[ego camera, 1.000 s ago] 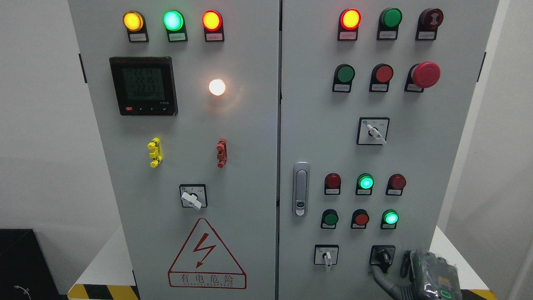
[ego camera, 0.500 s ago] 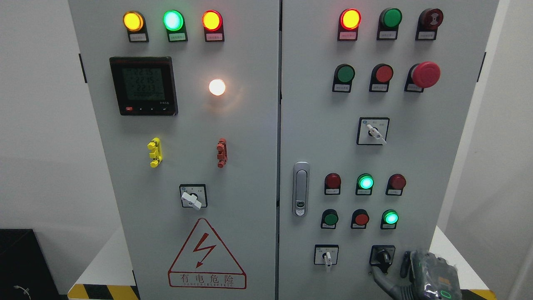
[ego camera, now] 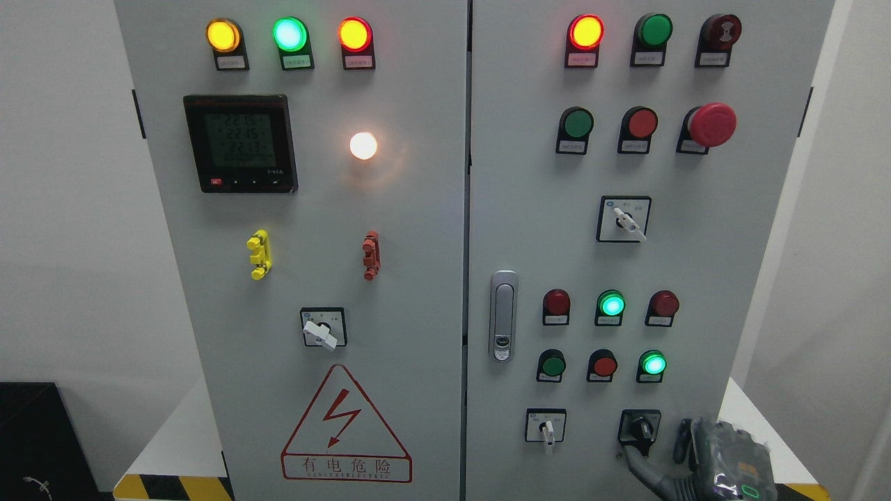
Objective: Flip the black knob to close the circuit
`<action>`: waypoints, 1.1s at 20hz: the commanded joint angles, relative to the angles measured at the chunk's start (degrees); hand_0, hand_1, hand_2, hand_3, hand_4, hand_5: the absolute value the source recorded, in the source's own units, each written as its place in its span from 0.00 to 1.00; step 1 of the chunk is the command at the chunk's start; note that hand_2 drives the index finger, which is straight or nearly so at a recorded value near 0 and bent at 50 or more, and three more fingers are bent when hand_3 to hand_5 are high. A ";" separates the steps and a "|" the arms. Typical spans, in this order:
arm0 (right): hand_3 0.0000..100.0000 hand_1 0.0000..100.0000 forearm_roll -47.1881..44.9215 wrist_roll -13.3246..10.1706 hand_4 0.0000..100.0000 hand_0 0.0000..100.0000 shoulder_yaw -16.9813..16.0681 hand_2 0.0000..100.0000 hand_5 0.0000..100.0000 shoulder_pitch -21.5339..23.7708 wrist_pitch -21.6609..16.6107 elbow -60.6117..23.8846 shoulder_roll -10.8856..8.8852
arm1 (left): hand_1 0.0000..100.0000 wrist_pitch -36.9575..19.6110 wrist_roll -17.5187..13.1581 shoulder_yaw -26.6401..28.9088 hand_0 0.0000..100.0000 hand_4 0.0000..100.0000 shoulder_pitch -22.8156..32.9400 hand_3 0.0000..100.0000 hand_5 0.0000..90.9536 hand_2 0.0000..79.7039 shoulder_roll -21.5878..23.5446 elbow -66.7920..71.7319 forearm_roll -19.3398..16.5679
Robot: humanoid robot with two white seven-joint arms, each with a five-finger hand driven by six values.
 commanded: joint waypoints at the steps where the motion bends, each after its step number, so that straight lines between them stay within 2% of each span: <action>1: 0.92 0.30 -0.25 -0.02 0.73 0.00 -1.02 0.75 0.72 -0.12 0.00 0.08 -0.31 | 0.00 0.03 0.01 -1.14 0.00 0.00 0.00 0.00 0.00 0.00 0.00 1.23 -1.23; 22: 0.91 0.30 -0.16 -0.20 0.73 0.00 -1.46 0.75 0.72 -1.53 0.00 2.10 -0.49 | 0.00 0.03 0.01 -1.14 0.00 0.00 0.00 0.00 0.00 0.00 0.00 1.32 -1.23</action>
